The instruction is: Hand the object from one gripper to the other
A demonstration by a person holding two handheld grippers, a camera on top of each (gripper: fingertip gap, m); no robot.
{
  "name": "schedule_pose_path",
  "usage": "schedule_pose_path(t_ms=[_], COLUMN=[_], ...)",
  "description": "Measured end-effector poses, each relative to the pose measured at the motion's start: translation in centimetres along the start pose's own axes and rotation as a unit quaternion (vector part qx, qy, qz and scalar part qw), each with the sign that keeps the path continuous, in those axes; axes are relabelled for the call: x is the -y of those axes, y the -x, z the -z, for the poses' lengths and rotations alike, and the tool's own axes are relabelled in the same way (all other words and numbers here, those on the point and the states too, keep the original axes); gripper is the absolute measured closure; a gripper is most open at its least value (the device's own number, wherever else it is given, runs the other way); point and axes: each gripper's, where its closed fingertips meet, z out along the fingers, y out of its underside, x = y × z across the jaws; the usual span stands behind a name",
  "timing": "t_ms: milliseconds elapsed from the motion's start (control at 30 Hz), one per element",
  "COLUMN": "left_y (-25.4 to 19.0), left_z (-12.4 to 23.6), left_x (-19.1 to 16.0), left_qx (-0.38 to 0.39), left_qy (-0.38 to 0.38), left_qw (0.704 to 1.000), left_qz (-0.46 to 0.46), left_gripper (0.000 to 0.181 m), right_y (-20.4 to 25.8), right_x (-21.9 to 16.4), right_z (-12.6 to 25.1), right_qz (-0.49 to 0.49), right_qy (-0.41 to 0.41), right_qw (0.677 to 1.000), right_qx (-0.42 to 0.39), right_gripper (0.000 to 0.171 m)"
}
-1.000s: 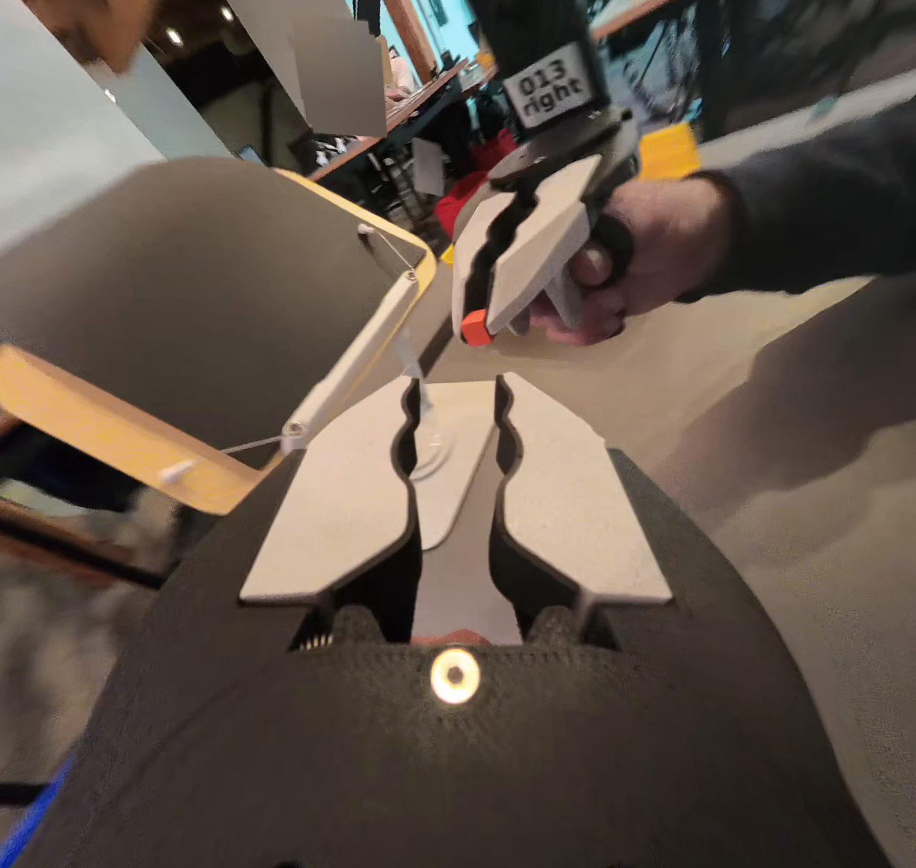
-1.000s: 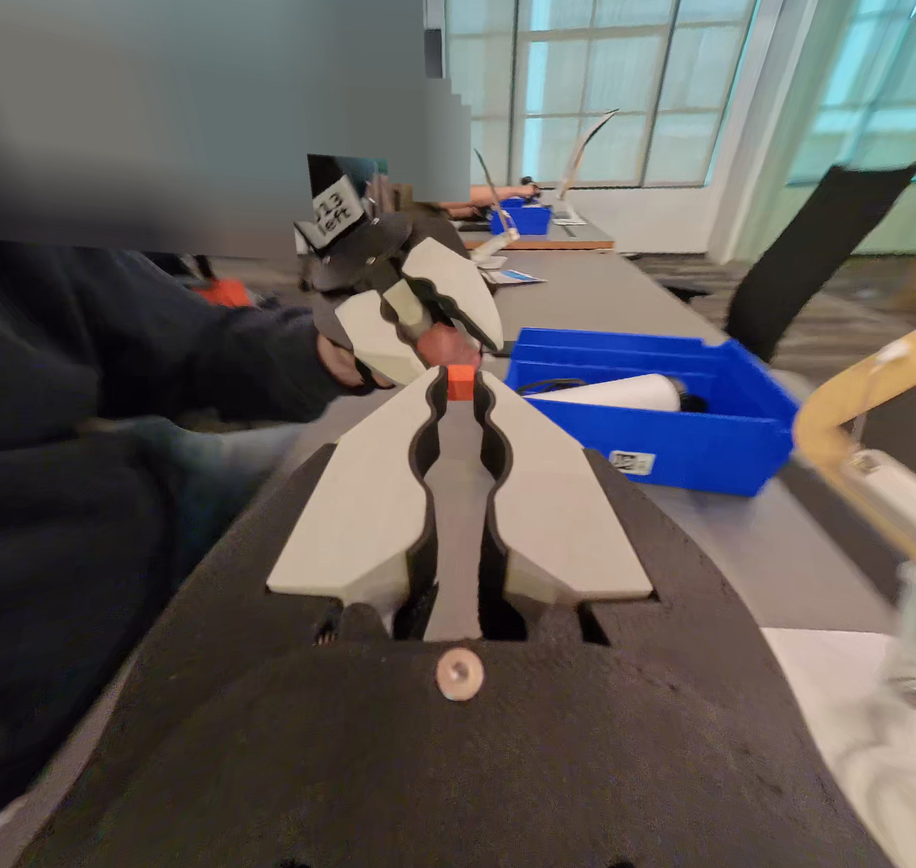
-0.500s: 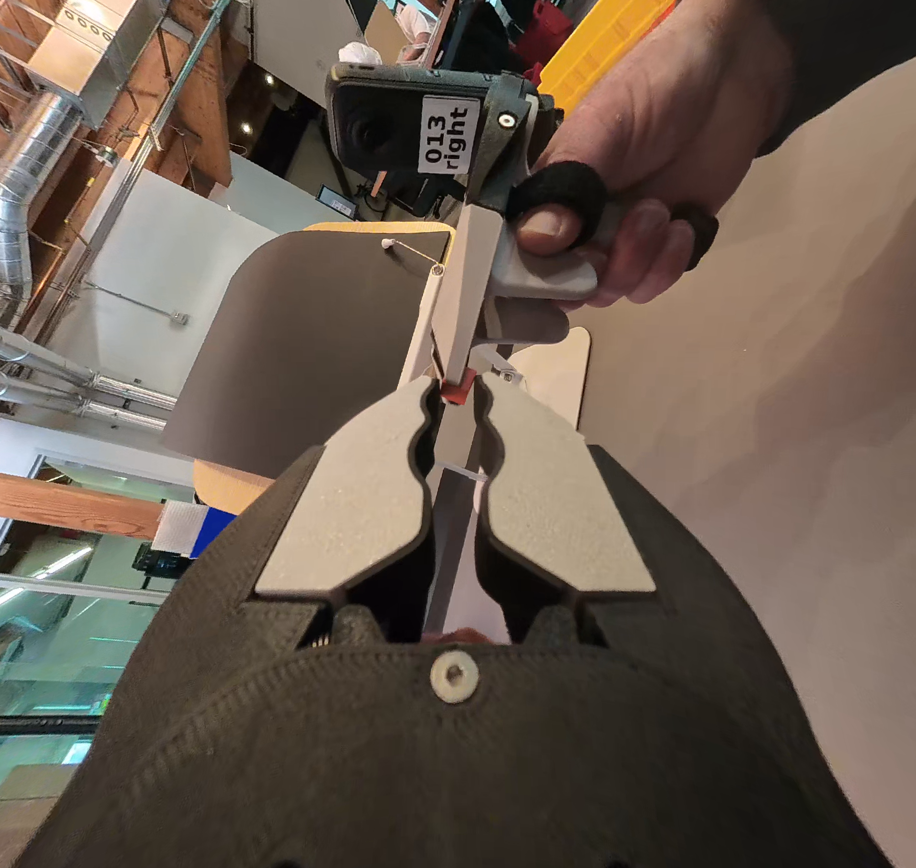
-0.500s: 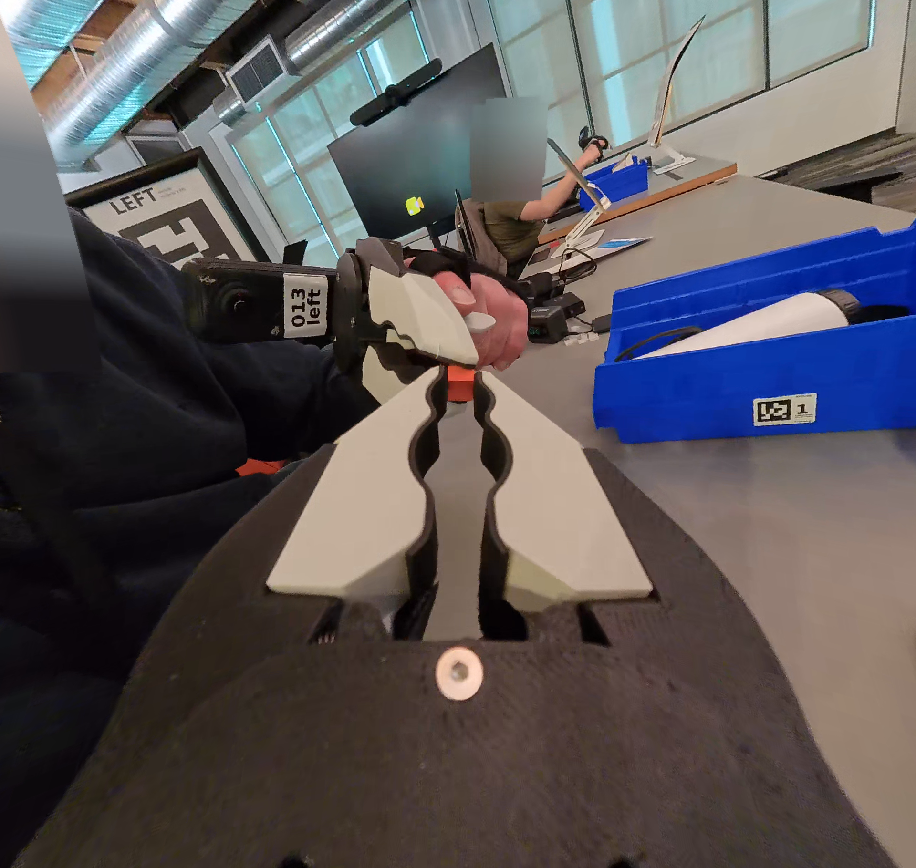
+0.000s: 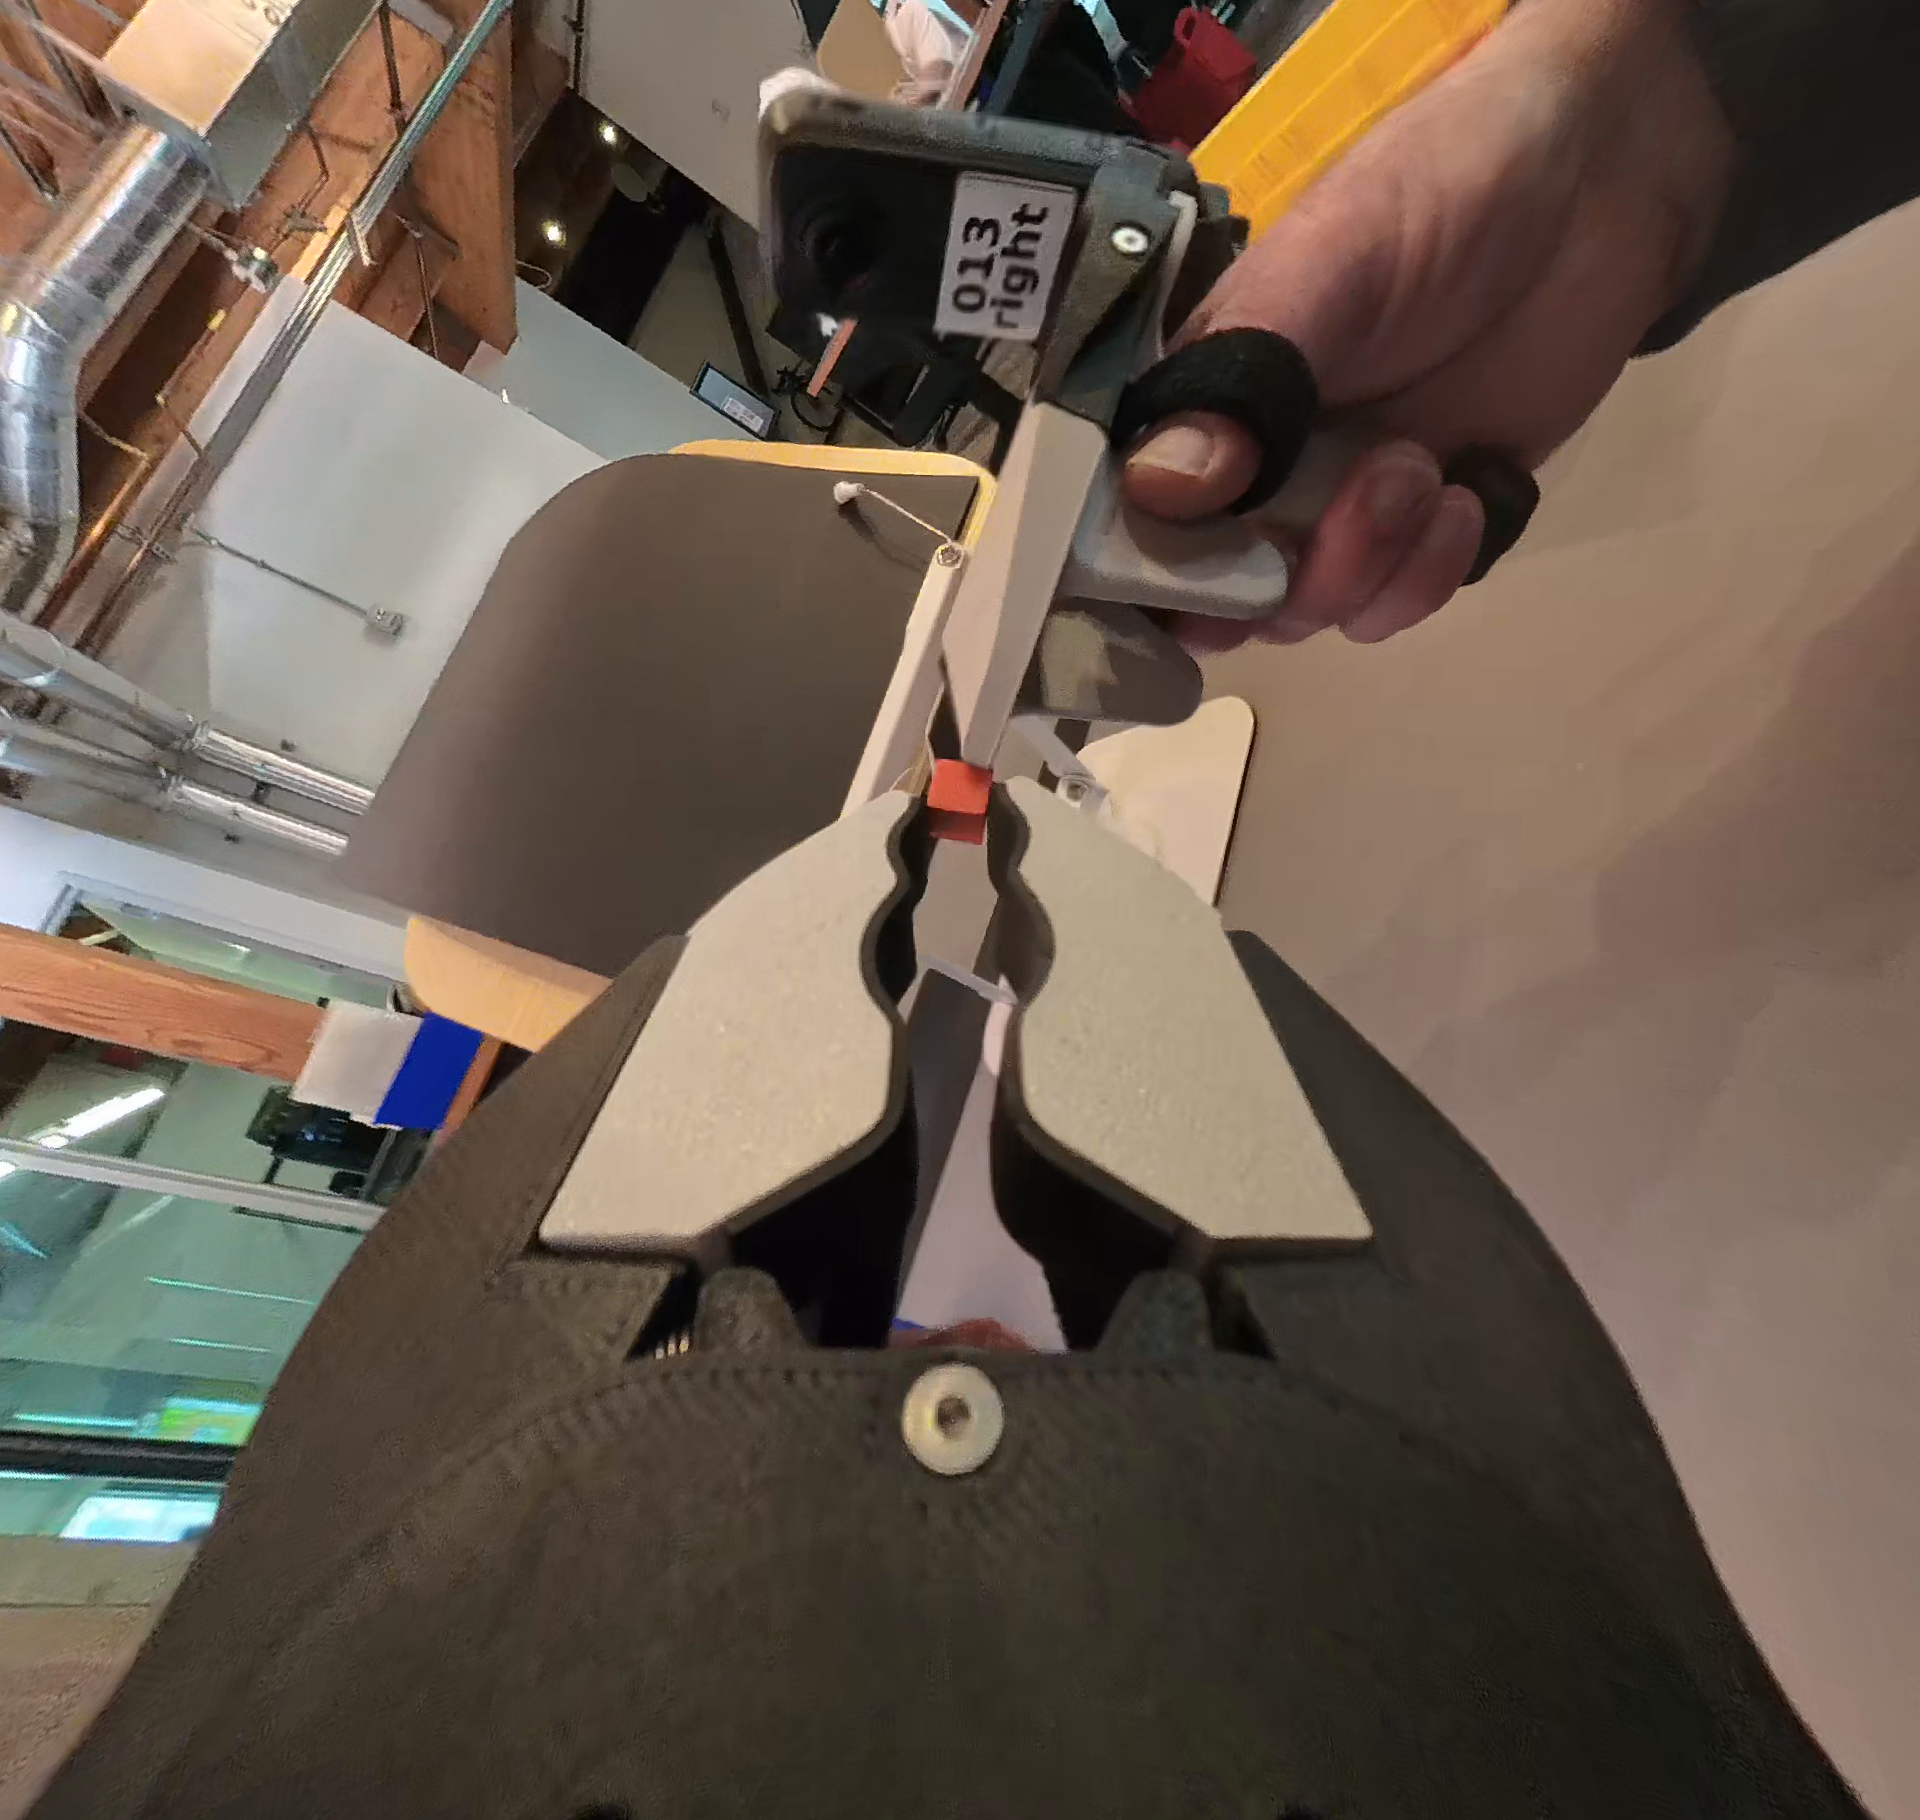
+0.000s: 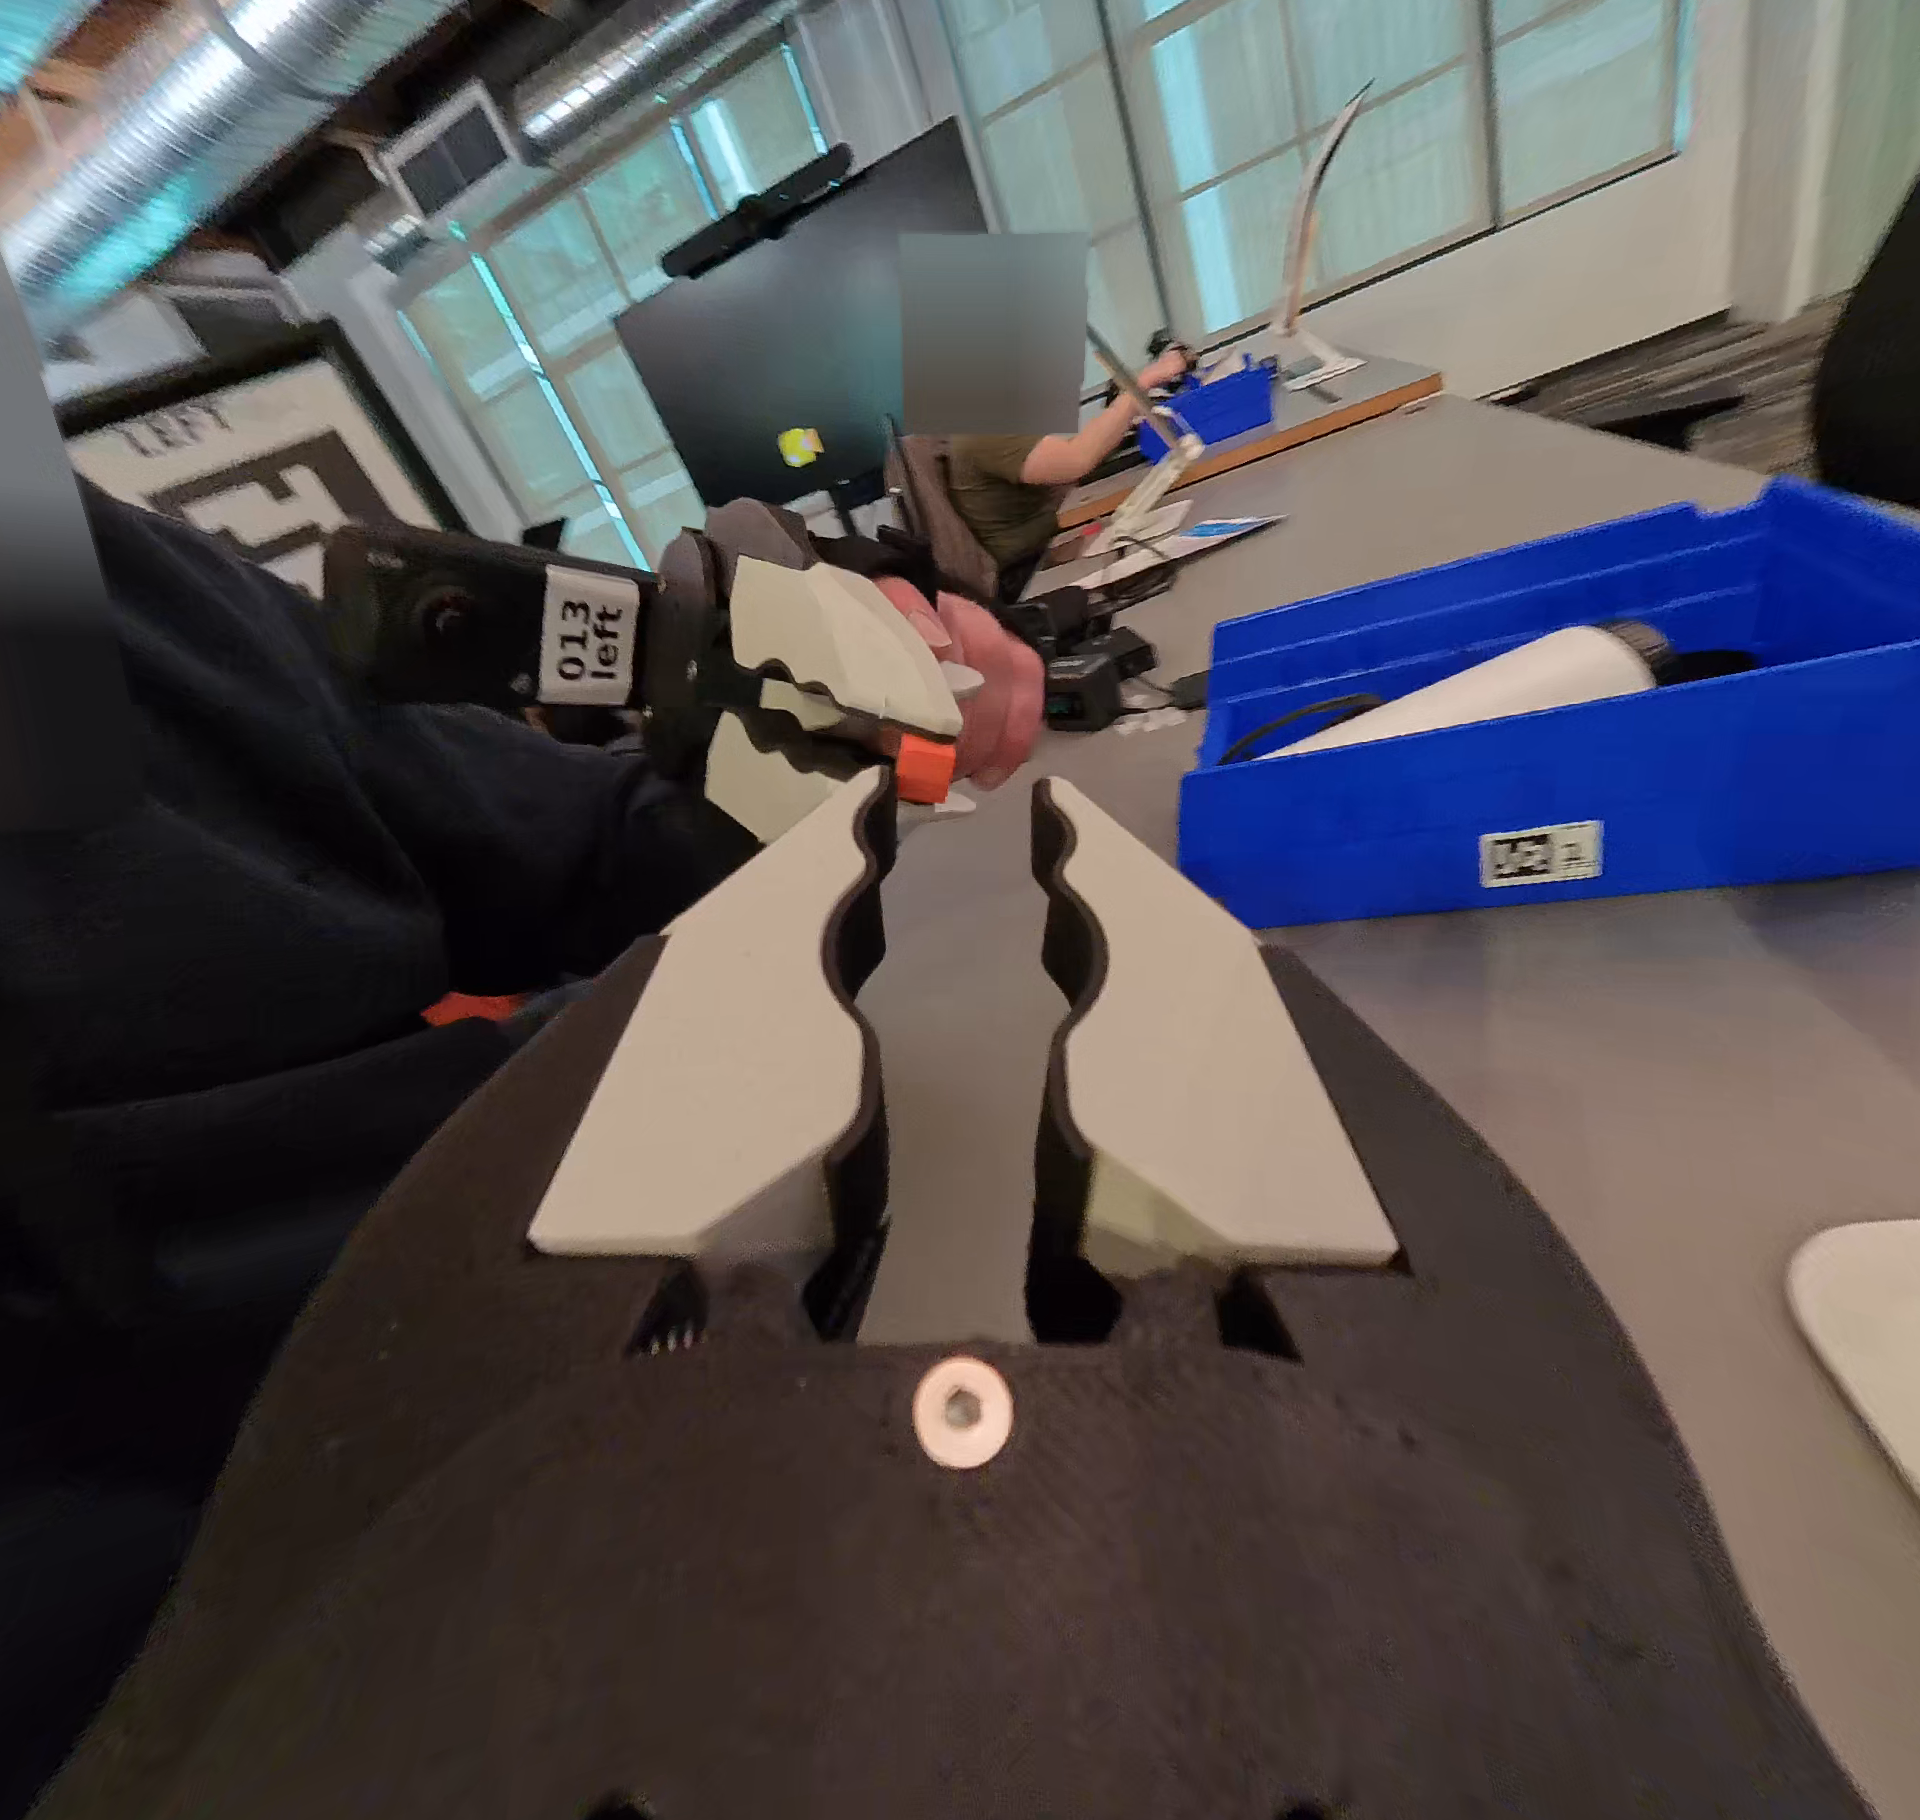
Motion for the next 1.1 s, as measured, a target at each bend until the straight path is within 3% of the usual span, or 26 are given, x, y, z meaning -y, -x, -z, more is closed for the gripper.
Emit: schedule_pose_path(t_ms=[200, 400, 500, 667, 767, 967, 1100], left_y=[0.5, 1.4, 1.6, 1.4, 1.4, 0.9, 0.6], left_z=[0.4, 0.8, 0.8, 0.4, 0.3, -0.1, -0.4], left_x=[0.8, 1.6, 1.8, 1.9, 1.9, 2.1, 2.1], left_qx=[-0.022, -0.095, -0.115, -0.155, -0.169, -0.183, -0.192], left_qy=[-0.074, -0.166, -0.182, -0.201, -0.215, -0.218, -0.222], left_qw=[0.982, 0.9, 0.873, 0.812, 0.783, 0.757, 0.741], left_qz=[0.172, 0.392, 0.438, 0.526, 0.56, 0.588, 0.604], left_gripper=[0.171, 0.171, 0.171, 0.171, 0.171, 0.171, 0.171], right_y=[0.7, 1.0, 1.2, 1.3, 0.8, 0.6, 0.6], right_x=[1.1, 1.0, 1.1, 1.1, 1.0, 1.6, 1.4], right_z=[0.2, 0.3, 0.1, -0.4, -0.7, -0.5, -0.6], right_qz=[0.151, 0.352, 0.418, 0.551, 0.582, 0.621, 0.627], right_qy=[0.027, 0.09, 0.103, 0.128, 0.141, 0.14, 0.144], right_qw=[0.985, 0.917, 0.883, 0.79, 0.76, 0.719, 0.714], right_qx=[-0.085, -0.162, -0.188, -0.235, -0.253, -0.279, -0.277], right_gripper=[0.145, 0.145, 0.146, 0.144, 0.143, 0.153, 0.157])
